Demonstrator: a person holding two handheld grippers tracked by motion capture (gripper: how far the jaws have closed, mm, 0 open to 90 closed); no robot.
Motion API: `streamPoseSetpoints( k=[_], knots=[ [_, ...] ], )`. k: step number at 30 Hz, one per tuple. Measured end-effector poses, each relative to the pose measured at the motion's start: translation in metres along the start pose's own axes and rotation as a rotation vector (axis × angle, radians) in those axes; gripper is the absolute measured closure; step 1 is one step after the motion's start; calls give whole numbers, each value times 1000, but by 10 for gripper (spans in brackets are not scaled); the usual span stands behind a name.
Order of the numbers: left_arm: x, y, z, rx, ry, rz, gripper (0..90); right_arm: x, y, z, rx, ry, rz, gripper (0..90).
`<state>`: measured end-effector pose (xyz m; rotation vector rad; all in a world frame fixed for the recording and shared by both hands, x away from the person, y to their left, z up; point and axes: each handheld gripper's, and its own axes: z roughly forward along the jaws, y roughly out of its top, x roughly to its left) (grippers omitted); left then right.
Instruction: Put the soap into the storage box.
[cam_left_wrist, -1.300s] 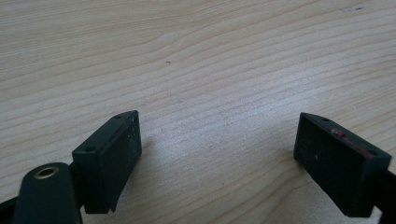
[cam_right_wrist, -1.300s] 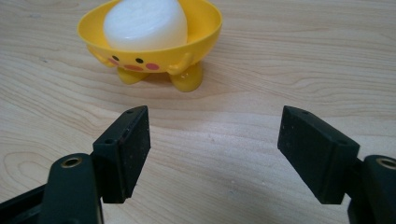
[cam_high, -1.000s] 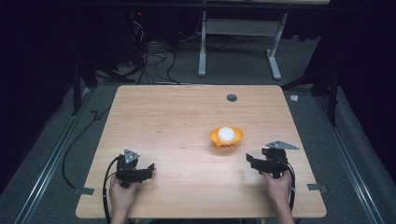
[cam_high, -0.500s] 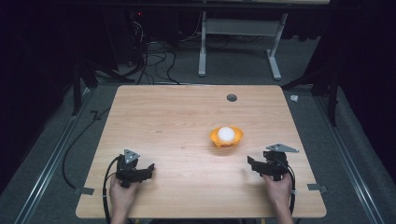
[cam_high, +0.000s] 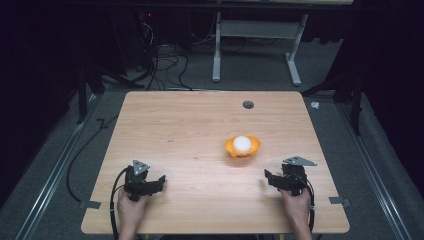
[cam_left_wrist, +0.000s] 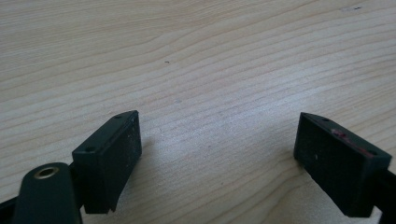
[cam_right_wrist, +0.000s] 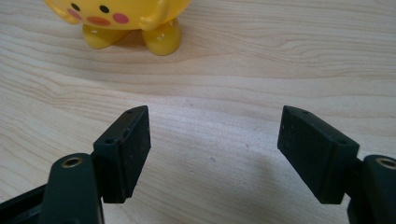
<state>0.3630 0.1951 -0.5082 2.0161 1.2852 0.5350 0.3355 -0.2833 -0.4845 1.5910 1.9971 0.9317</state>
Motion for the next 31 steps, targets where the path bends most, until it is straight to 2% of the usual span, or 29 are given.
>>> streamPoseSetpoints(
  k=[9, 18, 24, 31],
  knots=[
    [0, 0, 0, 1, -1, 0, 155, 1, -5, 6, 8, -25, -27, 262],
    [0, 0, 0, 3, -1, 1, 155, 2, -10, 11, 24, -43, -31, 259],
    [0, 0, 0, 1, -1, 1, 155, 4, -12, 13, 9, -67, -67, 252],
    [0, 0, 0, 1, -1, 1, 155, 5, -12, 14, 13, -59, -75, 239]
  ],
)
